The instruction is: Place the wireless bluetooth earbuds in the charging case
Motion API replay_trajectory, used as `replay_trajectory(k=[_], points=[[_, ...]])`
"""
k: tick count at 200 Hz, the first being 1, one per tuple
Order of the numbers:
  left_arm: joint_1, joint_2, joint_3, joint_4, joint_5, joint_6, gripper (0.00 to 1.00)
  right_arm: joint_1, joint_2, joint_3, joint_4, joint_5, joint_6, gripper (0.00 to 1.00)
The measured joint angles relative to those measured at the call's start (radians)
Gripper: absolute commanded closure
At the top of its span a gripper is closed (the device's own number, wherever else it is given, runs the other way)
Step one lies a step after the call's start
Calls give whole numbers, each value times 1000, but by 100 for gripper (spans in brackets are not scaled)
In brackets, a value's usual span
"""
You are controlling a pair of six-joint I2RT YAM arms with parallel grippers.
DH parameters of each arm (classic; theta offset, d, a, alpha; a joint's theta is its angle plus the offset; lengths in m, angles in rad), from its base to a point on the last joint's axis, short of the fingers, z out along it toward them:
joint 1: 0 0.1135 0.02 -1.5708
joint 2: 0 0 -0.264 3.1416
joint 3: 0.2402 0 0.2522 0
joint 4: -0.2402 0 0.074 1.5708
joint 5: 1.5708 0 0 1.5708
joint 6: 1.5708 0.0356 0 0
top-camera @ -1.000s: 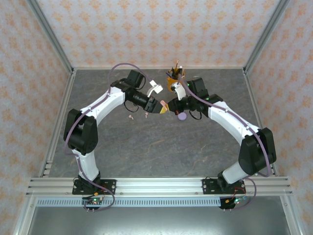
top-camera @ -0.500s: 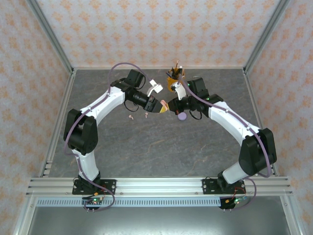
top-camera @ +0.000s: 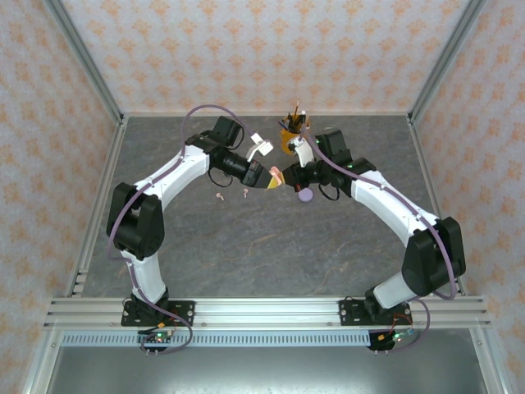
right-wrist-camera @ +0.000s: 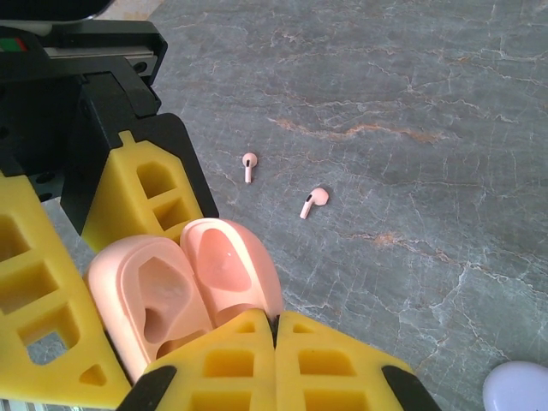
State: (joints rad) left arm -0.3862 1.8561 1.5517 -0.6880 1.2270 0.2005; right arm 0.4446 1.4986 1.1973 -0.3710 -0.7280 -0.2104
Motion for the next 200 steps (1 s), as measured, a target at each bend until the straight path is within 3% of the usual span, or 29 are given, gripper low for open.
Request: replay_trajectory(k=[11,38,73,101,135,200], points=[[0,0,0,1,2,1,91,0,-4,0,0,3,0,97],[0,0,0,3,8,8,99,0,-10,0,2,16,8,62],[0,-30,-39,33,-1,10,100,-2,-29,0,4,74,49,44],[0,-117,-135,119,-52,-11,100,0,-93,0,3,126,97,37],[0,-274,-304,299,-169,-75,100,-19,-214,0,4,216,195,35],[-92,-512,-611,702,-552,-139,100,-40,-275,-75,-12,370,387,35]])
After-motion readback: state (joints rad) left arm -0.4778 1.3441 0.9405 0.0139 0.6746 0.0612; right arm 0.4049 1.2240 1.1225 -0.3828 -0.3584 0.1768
